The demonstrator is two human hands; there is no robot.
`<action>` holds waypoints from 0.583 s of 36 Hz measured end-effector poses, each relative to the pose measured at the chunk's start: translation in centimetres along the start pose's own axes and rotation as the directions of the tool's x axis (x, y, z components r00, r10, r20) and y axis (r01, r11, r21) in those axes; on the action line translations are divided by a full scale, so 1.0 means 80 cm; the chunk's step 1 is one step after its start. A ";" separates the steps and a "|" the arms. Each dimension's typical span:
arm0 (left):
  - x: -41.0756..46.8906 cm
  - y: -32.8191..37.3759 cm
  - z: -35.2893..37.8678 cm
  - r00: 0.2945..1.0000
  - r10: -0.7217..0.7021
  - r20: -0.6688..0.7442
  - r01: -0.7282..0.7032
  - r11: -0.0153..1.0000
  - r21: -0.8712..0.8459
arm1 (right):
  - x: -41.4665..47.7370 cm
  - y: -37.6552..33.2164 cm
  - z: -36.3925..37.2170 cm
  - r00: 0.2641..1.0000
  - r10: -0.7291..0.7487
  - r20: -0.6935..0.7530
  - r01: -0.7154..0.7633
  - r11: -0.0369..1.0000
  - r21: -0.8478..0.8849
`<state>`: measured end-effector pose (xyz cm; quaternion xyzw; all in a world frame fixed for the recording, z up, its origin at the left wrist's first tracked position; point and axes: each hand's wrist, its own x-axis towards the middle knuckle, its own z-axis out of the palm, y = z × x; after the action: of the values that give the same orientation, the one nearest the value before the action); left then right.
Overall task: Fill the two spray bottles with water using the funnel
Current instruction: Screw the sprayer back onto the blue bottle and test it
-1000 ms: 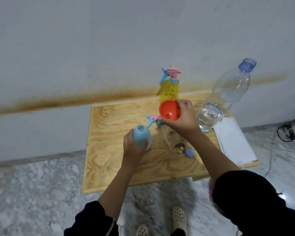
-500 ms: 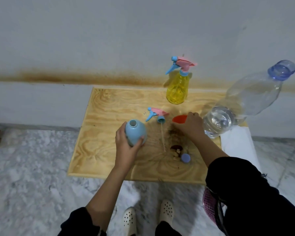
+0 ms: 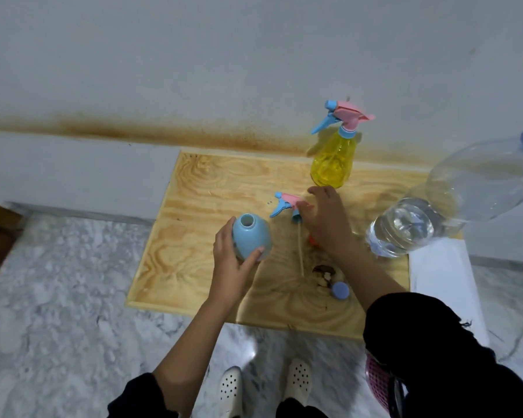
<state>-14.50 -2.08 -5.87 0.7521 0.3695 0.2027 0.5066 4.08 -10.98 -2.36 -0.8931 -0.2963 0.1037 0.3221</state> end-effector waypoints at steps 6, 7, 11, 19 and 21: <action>0.003 -0.008 -0.001 1.000 0.018 0.007 -0.019 0.999 0.030 | 0.006 -0.006 0.038 0.988 0.131 0.082 -0.114 0.976 -0.186; 0.005 -0.009 -0.001 1.000 0.021 0.009 -0.021 0.999 0.035 | 0.008 -0.005 0.042 0.984 0.154 0.090 -0.132 0.968 -0.212; 0.006 -0.008 0.000 1.000 0.027 -0.002 -0.027 0.999 0.040 | 0.013 -0.003 0.052 0.963 0.228 0.144 -0.197 0.960 -0.199; 0.004 -0.005 -0.001 0.997 0.080 0.005 -0.080 0.996 0.044 | 0.017 -0.008 0.058 0.955 0.272 0.120 -0.271 0.962 -0.020; 0.004 -0.004 -0.002 0.996 0.092 0.005 -0.092 0.994 0.065 | 0.017 -0.016 0.052 0.956 0.277 0.091 -0.285 0.955 0.084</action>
<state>-14.53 -1.64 -6.14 0.7846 0.3405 0.2129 0.4724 3.06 -7.24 -4.74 -0.9049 -0.1734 0.1976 0.3347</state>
